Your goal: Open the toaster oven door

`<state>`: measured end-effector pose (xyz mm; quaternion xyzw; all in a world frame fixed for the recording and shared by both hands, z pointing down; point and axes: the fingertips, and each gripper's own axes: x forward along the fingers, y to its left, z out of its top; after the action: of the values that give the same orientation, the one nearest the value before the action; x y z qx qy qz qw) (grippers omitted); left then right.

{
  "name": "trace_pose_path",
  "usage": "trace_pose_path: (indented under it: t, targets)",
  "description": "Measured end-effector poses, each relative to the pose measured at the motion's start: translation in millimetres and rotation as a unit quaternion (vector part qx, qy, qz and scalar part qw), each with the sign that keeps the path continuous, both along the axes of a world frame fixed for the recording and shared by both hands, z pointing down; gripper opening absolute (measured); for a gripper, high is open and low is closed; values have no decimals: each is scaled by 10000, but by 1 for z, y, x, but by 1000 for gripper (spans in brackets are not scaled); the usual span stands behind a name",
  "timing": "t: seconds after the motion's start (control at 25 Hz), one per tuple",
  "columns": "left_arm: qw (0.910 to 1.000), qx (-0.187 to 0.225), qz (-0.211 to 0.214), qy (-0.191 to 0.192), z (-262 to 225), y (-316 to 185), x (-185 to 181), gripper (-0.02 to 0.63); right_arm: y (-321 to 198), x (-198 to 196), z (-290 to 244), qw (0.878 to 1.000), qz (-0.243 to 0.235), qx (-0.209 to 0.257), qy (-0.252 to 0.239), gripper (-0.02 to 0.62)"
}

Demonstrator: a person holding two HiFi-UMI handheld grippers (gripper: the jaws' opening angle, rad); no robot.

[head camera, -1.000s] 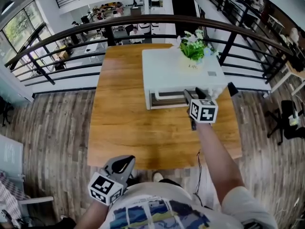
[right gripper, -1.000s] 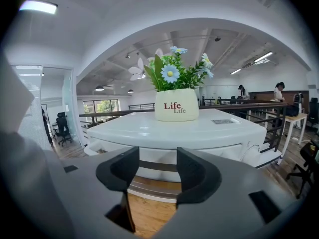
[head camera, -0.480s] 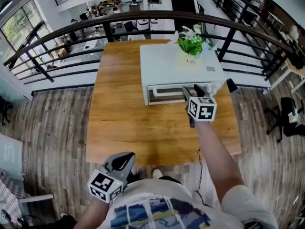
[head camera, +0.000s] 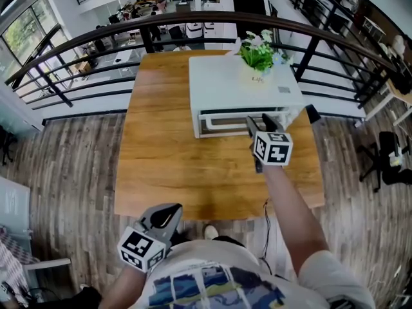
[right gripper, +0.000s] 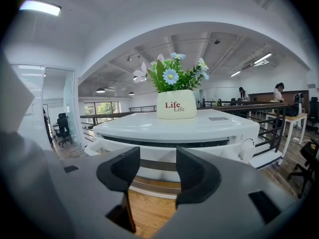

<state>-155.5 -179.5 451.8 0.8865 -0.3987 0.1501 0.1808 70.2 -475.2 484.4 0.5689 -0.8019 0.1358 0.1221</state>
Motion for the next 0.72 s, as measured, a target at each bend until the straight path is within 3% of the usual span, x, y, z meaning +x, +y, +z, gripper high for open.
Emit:
trace_pose_path:
  t: [0.72]
  targets:
    - [10000,-33,83,25,1,9,19,3,24,4,6,9999,-49,129,-24,210]
